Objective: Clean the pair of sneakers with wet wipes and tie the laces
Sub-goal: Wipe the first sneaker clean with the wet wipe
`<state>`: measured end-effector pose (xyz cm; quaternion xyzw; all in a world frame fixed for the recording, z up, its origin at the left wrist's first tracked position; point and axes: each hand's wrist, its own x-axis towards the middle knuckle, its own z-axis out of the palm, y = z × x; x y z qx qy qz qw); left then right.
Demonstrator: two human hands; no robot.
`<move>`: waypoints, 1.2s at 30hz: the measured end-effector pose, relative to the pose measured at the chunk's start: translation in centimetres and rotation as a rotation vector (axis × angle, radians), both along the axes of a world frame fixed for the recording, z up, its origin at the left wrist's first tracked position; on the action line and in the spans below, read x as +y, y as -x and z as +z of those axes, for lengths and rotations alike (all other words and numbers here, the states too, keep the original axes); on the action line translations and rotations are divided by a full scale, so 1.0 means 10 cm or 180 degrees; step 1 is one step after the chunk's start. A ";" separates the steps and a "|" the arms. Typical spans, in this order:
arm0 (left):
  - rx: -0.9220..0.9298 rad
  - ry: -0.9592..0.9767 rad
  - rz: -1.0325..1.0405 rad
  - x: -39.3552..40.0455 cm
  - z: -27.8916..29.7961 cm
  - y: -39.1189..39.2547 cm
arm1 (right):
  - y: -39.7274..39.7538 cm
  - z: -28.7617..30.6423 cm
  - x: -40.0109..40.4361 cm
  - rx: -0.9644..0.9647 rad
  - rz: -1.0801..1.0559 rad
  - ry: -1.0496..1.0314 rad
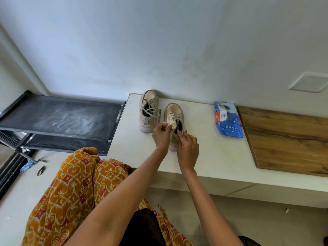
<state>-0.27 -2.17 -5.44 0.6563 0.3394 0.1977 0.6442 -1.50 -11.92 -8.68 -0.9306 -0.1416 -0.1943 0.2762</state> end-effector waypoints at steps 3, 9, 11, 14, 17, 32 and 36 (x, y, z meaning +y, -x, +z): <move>-0.0145 -0.0311 -0.0199 -0.06 -0.02 0.00 | 0.01 -0.03 0.01 0.0000 -0.0040 0.0024; 0.0462 0.0224 0.0222 -0.06 -0.43 0.19 | 0.00 -0.02 0.01 0.0007 -0.0099 -0.0007; 0.0612 0.0156 0.0136 -0.02 -0.47 0.21 | -0.01 -0.01 0.02 0.0020 -0.0111 0.0040; 0.0646 0.0190 0.0176 0.04 -0.42 0.15 | -0.02 0.00 0.01 -0.0058 -0.0111 0.0087; 0.0368 0.0112 0.0222 0.03 -0.26 0.03 | -0.05 0.01 -0.08 -0.0225 -0.0008 0.0222; 0.0313 -0.0019 0.0232 0.00 -0.25 -0.36 | -0.14 0.06 -0.09 -0.0204 0.0025 0.0316; 0.0001 -0.0108 0.0005 -0.19 -0.33 -0.16 | -0.21 0.01 -0.10 -0.0124 0.0119 0.0058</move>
